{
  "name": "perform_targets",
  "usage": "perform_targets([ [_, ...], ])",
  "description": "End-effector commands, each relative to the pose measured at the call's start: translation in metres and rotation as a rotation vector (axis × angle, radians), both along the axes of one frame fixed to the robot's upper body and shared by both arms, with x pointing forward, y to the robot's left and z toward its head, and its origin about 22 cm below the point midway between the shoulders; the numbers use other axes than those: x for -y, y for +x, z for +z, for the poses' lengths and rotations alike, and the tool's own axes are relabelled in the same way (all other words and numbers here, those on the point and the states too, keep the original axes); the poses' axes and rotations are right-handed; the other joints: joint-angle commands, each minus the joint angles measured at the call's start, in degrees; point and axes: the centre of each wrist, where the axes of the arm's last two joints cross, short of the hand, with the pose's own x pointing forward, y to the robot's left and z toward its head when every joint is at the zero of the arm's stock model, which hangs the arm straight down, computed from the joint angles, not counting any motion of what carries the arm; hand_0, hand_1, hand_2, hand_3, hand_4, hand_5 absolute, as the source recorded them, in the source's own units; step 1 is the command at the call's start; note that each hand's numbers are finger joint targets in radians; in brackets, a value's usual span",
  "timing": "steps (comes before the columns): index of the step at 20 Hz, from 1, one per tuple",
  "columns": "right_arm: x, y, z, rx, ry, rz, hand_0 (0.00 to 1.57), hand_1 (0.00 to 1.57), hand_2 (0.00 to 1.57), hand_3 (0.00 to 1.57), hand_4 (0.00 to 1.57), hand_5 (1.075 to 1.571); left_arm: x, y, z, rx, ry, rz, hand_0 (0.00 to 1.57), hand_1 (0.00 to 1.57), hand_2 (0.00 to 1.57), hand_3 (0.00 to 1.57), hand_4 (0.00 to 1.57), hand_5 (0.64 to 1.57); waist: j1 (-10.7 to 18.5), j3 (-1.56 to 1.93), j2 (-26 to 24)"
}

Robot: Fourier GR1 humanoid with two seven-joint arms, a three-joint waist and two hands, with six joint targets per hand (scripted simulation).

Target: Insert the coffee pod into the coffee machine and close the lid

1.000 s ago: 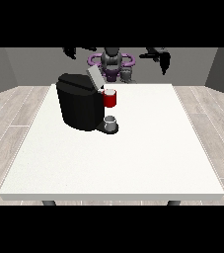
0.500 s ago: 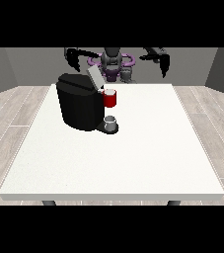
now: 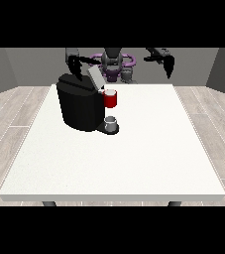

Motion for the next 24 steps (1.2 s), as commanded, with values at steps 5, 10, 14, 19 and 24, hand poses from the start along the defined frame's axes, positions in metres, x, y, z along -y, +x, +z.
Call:
perform_targets([
  [5,-0.038,0.013,0.016,0.009,-0.056,0.054,0.00,0.00,0.00,0.00,0.00,1.571,-0.017,-0.001,-0.004,-0.016,0.012,0.058,0.00,0.00,0.00,0.00,0.00,1.571,-2.0,-0.01,0.9],
  [10,-0.030,0.024,0.017,0.004,-0.045,0.066,0.00,0.00,0.00,0.00,0.04,1.571,0.002,0.015,0.028,-0.007,0.021,0.043,0.00,0.00,0.00,0.00,0.00,1.571,-1.5,0.00,0.9],
  [14,-0.023,0.026,0.004,0.040,-0.059,0.064,0.00,0.00,0.00,0.00,0.00,1.571,-0.005,0.009,0.015,0.055,0.012,0.037,0.00,0.00,0.00,0.00,0.00,1.571,-0.8,0.00,4.6],
  [19,-0.036,0.032,0.019,0.034,-0.070,0.080,0.00,0.00,0.00,0.00,0.00,1.571,-0.008,0.004,0.003,0.011,0.009,0.050,0.00,0.00,0.00,0.00,0.00,1.571,-1.3,-0.01,3.1],
  [24,-0.044,0.039,0.023,0.070,-0.096,0.082,0.00,0.00,0.00,0.00,0.08,1.571,-0.013,0.014,0.019,0.043,0.013,0.064,0.00,0.00,0.00,0.00,0.19,1.571,0.1,-0.01,5.2],
])
